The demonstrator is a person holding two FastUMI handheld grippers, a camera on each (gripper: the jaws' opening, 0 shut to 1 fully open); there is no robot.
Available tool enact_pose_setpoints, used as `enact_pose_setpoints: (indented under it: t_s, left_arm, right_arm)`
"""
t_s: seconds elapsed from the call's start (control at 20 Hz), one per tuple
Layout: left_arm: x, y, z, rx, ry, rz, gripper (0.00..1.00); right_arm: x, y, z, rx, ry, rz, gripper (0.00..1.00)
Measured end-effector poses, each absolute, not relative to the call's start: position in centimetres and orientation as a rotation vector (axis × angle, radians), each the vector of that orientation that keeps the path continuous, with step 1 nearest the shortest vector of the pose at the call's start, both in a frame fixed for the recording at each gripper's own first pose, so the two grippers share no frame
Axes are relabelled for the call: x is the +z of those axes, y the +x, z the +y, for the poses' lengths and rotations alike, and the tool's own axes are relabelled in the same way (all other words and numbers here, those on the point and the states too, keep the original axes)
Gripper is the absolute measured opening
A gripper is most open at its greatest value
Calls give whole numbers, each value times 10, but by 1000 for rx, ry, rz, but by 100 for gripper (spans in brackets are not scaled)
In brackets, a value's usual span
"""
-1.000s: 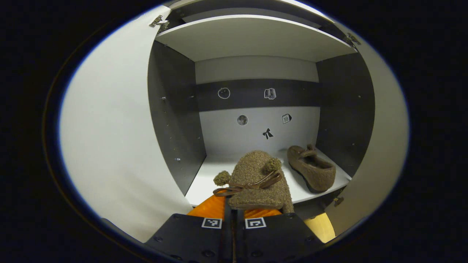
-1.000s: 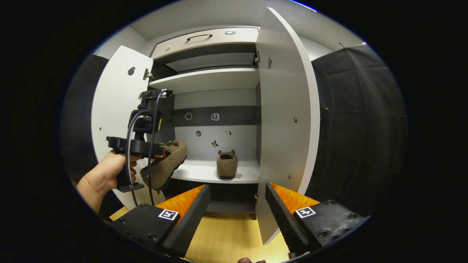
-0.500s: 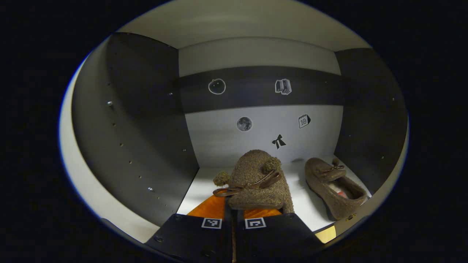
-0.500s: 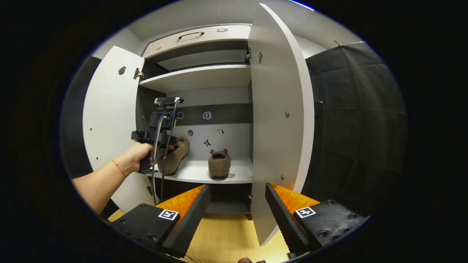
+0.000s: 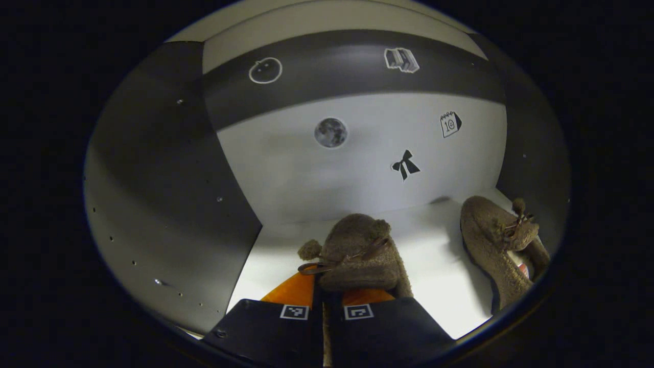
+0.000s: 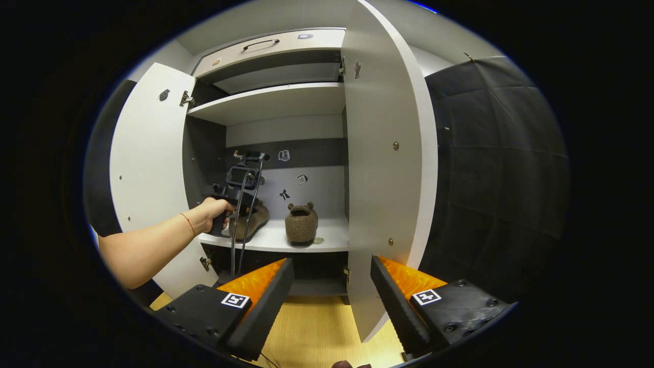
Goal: Grab one shoe with the right hand and put it into the shoe cabinet, grab the other shoe with the left hand and put it into the shoe cabinet; then close the right door with the right hand and the left door with the left hand.
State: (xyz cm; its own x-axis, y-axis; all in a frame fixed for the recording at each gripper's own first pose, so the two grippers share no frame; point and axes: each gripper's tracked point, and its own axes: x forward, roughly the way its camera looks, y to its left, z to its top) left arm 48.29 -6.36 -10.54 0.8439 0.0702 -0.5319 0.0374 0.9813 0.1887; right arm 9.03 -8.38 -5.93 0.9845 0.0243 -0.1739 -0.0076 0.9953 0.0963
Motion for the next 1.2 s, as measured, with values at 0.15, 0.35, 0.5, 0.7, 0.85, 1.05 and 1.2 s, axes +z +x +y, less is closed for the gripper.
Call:
enact_pose_setpoints:
  t_s: [0.15,0.35,0.5,0.7,0.85,1.05,1.2]
  left_arm:
    - [-103,481,-63,18,213,569,25]
    - [-93,471,-58,23,202,547,43]
    - [-81,452,-57,8,165,501,58]
    - [-65,420,-59,-37,152,449,91]
    - [-45,388,-64,-71,161,388,94]
    - [-9,335,-70,-87,129,288,96]
    - [16,290,-76,-100,100,214,96]
  right_arm:
    - [-60,92,-83,22,97,177,98]
    - [-57,92,-81,31,109,178,98]
    - [-51,88,-81,37,106,169,98]
    - [-41,81,-79,51,105,150,98]
    - [-29,75,-77,59,110,123,98]
    - [-17,62,-77,68,117,106,98]
    - [-14,53,-78,74,115,102,98]
